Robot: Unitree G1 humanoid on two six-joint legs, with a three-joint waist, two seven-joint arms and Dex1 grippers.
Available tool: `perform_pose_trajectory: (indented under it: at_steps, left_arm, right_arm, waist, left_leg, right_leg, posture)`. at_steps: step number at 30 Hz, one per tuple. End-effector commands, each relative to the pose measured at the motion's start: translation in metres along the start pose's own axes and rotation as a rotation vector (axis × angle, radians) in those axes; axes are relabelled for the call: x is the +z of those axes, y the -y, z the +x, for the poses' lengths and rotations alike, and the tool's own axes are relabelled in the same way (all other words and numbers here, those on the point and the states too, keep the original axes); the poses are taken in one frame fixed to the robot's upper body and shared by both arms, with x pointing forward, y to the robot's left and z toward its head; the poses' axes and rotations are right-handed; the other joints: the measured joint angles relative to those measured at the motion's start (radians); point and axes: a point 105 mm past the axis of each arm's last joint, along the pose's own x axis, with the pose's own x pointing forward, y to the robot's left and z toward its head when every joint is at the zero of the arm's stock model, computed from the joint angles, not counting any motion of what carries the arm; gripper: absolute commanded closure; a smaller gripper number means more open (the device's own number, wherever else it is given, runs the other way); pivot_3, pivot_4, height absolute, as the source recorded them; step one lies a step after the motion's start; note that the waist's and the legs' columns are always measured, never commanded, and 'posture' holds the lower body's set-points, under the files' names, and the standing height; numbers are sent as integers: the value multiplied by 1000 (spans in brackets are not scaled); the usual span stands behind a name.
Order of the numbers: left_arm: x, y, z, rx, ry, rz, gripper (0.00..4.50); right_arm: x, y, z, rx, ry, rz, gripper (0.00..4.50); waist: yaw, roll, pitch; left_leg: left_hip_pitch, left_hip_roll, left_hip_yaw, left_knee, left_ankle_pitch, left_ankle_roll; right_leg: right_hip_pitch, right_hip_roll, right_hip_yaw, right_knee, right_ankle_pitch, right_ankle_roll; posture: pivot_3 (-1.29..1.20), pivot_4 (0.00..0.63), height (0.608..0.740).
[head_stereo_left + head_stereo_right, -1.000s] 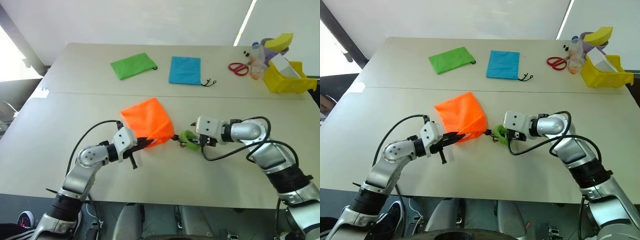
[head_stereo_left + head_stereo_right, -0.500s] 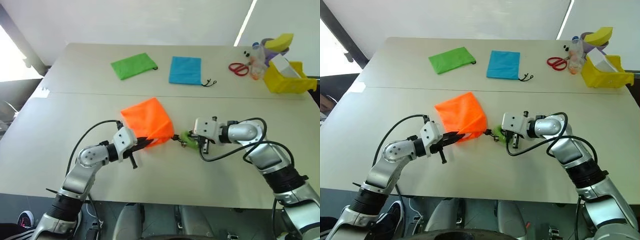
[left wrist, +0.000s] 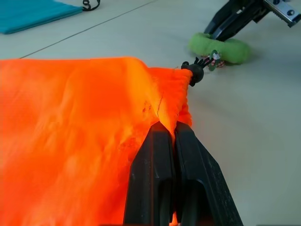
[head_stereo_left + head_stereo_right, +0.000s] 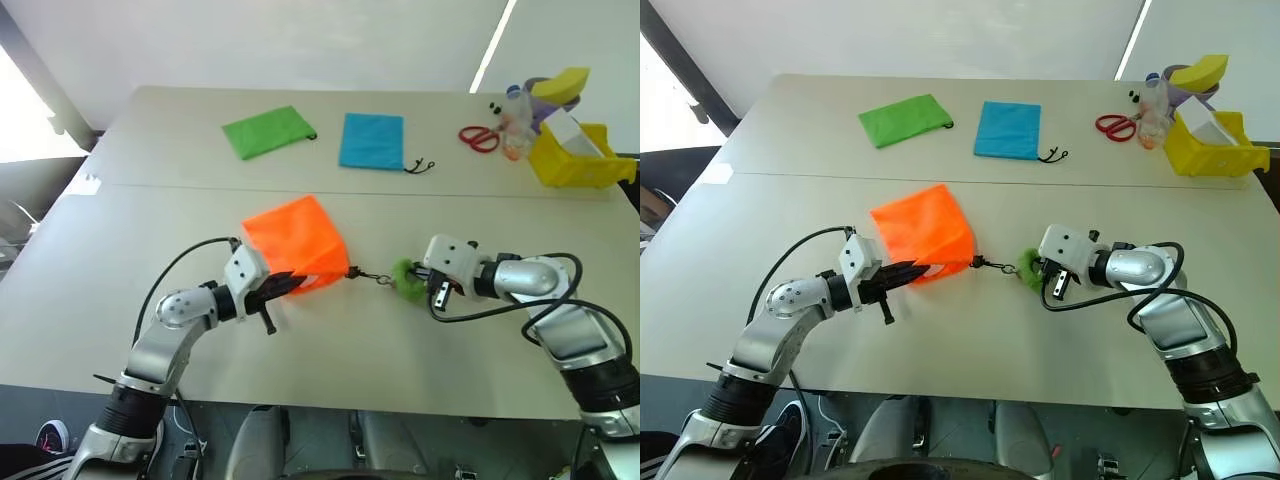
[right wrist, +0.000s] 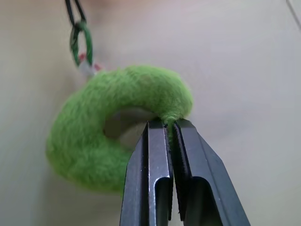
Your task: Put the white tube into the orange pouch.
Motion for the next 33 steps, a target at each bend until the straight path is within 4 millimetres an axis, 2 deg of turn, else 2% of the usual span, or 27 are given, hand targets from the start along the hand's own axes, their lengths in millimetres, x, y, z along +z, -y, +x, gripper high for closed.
perform_pose_trajectory:
  at_steps: [1,4,5,7,11,14,18,24,27,33]
  left_arm:
    - [16,2,-5,-57,61,0,3610]
    - [23,0,-7,-83,95,-85,2182]
    - [33,-3,-10,-97,132,-114,1748]
    - [48,-7,-16,-127,185,-183,1748]
    - [66,-33,-16,-76,196,-120,1748]
    - [73,-35,-10,-108,186,-78,1748]
    - [67,-21,13,-249,128,24,1748]
    - [54,1,50,-464,68,70,1748]
    - [43,1,69,-518,-19,198,1748]
    - [38,-4,93,-585,-101,351,1748]
  right_arm:
    - [13,8,-9,-33,44,-25,4500]
    - [24,9,-5,-36,84,-30,4500]
    - [27,9,-3,-36,91,-36,4500]
    - [29,10,-1,-38,94,-40,4500]
    - [25,11,1,-37,73,-58,4500]
    - [20,14,2,-50,50,-72,4500]
    - [18,19,0,-62,41,-65,4500]
    - [17,25,-5,-90,30,-65,4500]
    - [15,24,-5,-95,25,-66,4500]
    - [16,19,1,-98,26,-67,4500]
  waist:
    - [-2,0,0]
    - [-1,0,0]
    - [-1,0,0]
    - [-1,0,0]
    - [2,0,0]
    - [1,0,0]
    - [1,0,0]
    - [2,0,0]
    - [2,0,0]
    - [1,0,0]
  left_leg:
    - [0,0,0,0,0,0]
    - [0,0,0,0,0,0]
    - [0,0,0,0,0,0]
    - [0,0,0,0,0,0]
    - [0,0,0,0,0,0]
    - [0,-1,0,0,0,0]
    - [-1,-1,1,0,0,0]
    - [-1,-1,1,1,1,-1]
    - [-1,-1,1,1,1,-1]
    - [-2,-1,1,1,1,-1]
  right_leg:
    - [0,0,0,0,0,0]
    - [0,0,0,0,0,0]
    - [0,1,0,1,0,0]
    - [0,1,0,1,0,0]
    - [0,1,-1,1,0,0]
    - [0,0,0,0,0,0]
    - [0,0,0,-1,0,0]
    - [0,0,0,0,0,0]
    - [0,1,0,0,0,0]
    - [-1,1,0,0,0,0]
  posture:
    - [0,150,740]
    - [0,150,740]
    - [0,150,740]
    - [0,150,740]
    - [0,150,740]
    - [0,150,740]
    - [0,150,740]
    - [0,150,740]
    - [0,150,740]
    - [0,150,740]
